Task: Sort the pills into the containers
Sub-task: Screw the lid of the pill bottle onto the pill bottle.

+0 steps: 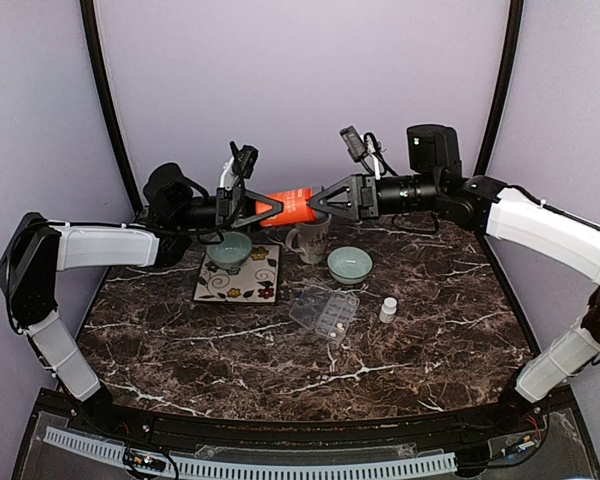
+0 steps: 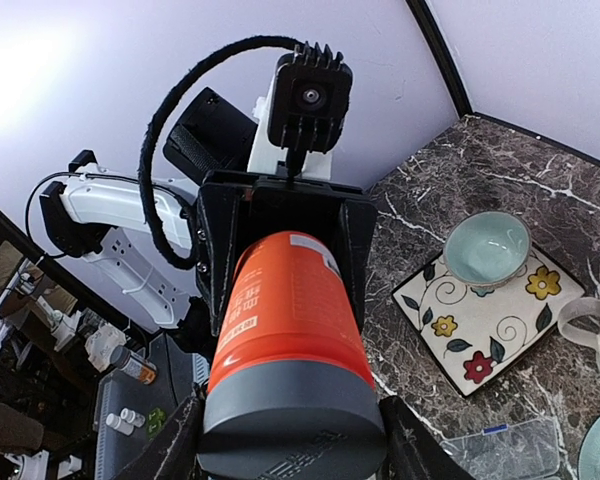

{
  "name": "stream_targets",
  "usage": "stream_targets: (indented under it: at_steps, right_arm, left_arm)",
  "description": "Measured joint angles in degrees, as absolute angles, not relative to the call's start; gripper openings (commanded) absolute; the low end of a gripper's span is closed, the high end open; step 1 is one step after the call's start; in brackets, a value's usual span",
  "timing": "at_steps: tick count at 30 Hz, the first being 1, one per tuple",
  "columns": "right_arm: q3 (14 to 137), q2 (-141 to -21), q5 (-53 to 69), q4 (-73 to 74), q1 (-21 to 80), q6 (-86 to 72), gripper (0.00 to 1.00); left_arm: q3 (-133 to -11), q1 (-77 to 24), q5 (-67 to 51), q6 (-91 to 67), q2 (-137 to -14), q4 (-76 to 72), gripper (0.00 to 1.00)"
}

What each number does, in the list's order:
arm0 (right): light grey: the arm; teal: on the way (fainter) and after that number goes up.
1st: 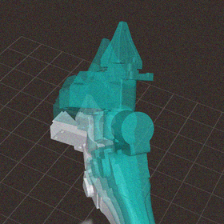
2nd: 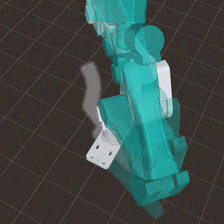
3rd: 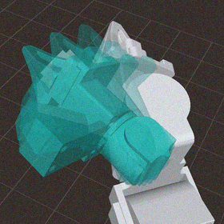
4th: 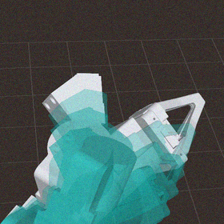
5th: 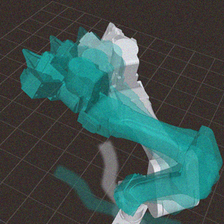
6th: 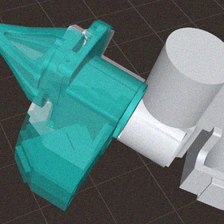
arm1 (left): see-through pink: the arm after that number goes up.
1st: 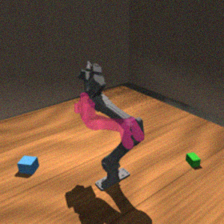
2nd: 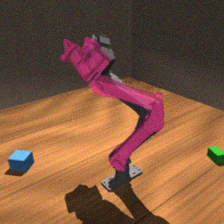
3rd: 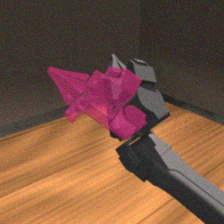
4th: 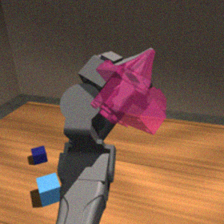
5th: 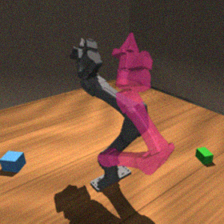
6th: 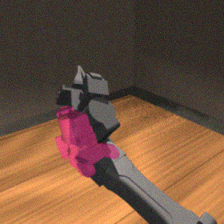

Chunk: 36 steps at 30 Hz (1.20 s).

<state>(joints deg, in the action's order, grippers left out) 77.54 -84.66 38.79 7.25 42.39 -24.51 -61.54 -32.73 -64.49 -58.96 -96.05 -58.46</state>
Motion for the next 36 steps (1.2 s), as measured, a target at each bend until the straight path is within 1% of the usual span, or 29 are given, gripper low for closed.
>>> stream_targets:
  at_steps: [7,12,20,28,36]
  right_arm:
    - [79.20,-86.65,40.01,8.64,42.15,-26.72,0.00]
    - [81.41,-89.10,43.77,9.17,40.69,-32.34,0.00]
    - [84.18,-92.01,47.90,8.25,39.72,-40.77,0.00]
    - [84.55,-92.86,49.04,5.80,38.50,-47.62,0.00]
    - [84.55,-94.89,47.46,5.56,37.56,-51.94,0.00]
  left_arm:
    - [-62.04,-32.32,-65.43,-55.00,-95.74,-54.48,0.00]
    - [-63.99,-31.79,-64.88,-45.78,-93.93,-43.86,0.00]
    - [-65.32,-31.92,-59.02,-30.13,-88.53,-28.60,0.00]
    - [-65.78,-35.27,-46.52,-15.81,-84.01,-18.57,0.00]
    - [-66.72,-41.52,-28.99,-1.87,-82.85,-7.60,0.00]
